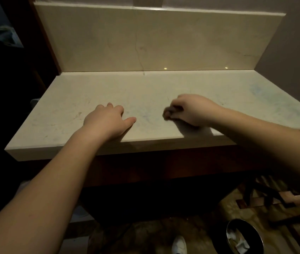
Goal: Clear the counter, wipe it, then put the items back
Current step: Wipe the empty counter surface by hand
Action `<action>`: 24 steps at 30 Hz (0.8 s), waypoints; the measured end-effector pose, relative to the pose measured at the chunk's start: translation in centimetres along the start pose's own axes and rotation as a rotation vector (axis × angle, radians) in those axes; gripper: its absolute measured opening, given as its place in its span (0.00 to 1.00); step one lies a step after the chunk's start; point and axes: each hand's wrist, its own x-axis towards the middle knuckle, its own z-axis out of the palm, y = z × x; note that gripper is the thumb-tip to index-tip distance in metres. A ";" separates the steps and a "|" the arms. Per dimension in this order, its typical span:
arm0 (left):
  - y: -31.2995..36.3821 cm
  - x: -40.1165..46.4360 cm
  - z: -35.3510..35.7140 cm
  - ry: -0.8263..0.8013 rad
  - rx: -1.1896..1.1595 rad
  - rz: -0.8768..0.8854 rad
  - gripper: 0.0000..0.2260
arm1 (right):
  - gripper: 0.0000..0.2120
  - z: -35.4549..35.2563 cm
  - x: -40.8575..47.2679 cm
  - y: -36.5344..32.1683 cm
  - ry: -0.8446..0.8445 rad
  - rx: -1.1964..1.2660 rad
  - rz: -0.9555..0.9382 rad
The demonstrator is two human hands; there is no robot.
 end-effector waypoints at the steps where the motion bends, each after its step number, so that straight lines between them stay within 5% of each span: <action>1: 0.0 0.1 -0.1 -0.008 0.010 0.000 0.27 | 0.11 0.0 1.7 0.2 0.016 -0.004 0.030; 5: -0.2 0.3 -0.3 -0.011 0.043 -0.002 0.27 | 0.13 0.1 5.3 0.7 0.041 -0.063 0.075; 13: 0.2 0.5 -0.5 -0.052 0.066 -0.020 0.26 | 0.09 -0.6 -2.2 1.6 -0.116 -0.073 -0.159; 20: 1.2 1.7 -1.5 -0.101 0.031 -0.121 0.23 | 0.10 -0.5 7.9 2.3 -0.055 -0.088 -0.015; 24: 2.0 2.5 -1.9 -0.113 0.002 -0.150 0.22 | 0.09 -0.9 7.0 2.5 -0.107 -0.075 -0.111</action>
